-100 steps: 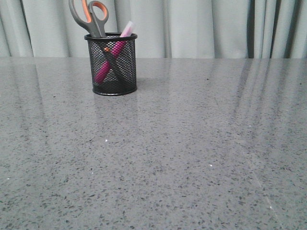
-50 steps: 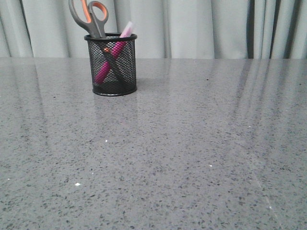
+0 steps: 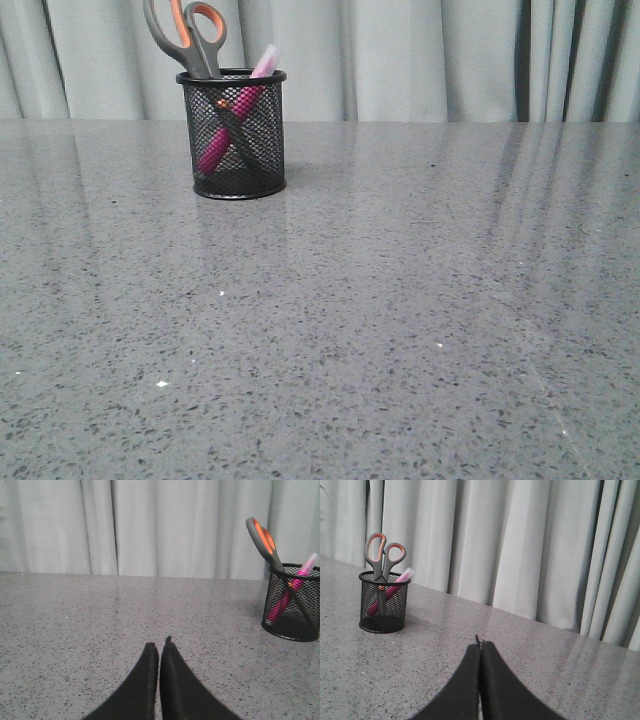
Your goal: Put pen and scissors into bin
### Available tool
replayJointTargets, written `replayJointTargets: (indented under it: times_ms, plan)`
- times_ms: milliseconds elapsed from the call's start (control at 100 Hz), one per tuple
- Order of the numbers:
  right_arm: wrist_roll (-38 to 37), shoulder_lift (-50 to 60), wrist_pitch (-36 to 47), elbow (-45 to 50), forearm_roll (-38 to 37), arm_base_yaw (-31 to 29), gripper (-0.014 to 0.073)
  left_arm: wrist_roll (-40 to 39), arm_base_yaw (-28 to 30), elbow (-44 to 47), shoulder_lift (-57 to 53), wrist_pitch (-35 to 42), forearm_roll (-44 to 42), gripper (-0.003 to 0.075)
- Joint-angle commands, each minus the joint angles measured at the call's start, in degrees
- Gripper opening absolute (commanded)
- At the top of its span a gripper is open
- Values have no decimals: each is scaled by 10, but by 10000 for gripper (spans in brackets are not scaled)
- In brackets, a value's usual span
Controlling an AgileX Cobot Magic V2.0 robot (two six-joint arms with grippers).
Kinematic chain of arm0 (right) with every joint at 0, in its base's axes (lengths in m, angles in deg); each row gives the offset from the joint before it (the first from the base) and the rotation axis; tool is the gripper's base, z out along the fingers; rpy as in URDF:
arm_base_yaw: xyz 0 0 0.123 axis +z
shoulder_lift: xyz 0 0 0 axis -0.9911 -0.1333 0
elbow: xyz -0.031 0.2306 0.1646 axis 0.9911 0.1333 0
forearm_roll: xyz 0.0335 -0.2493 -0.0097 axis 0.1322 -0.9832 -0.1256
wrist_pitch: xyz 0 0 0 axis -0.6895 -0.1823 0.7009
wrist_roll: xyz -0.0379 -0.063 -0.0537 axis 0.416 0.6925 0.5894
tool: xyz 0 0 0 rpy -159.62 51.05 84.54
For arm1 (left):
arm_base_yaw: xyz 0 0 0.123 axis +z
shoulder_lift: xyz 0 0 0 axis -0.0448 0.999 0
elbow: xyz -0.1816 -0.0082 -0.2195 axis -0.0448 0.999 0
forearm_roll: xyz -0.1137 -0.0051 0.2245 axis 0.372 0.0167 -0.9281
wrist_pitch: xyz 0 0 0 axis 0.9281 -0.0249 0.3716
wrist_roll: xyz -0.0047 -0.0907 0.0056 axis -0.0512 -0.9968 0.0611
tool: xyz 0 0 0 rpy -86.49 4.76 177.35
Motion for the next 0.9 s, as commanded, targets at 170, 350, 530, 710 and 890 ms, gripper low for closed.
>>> replayJointTargets:
  times_ms: [170, 350, 530, 710, 890]
  plan:
    - [4, 7, 38, -14, -2, -3, -75, -6, -2, 12, -15, 43, 5, -22]
    - [4, 7, 38, -14, -2, -3, -75, -6, -2, 12, -15, 43, 5, -22]
    - [4, 7, 38, -14, -2, -3, -75, -6, -2, 12, -15, 43, 5, -22]
    - [0, 7, 30, -9, 5, -16, -75, -6, -2, 12, -15, 43, 5, -22]
    - [0, 6, 3, 9, 42, -100, -75, -6, -2, 12, -15, 43, 5, -22]
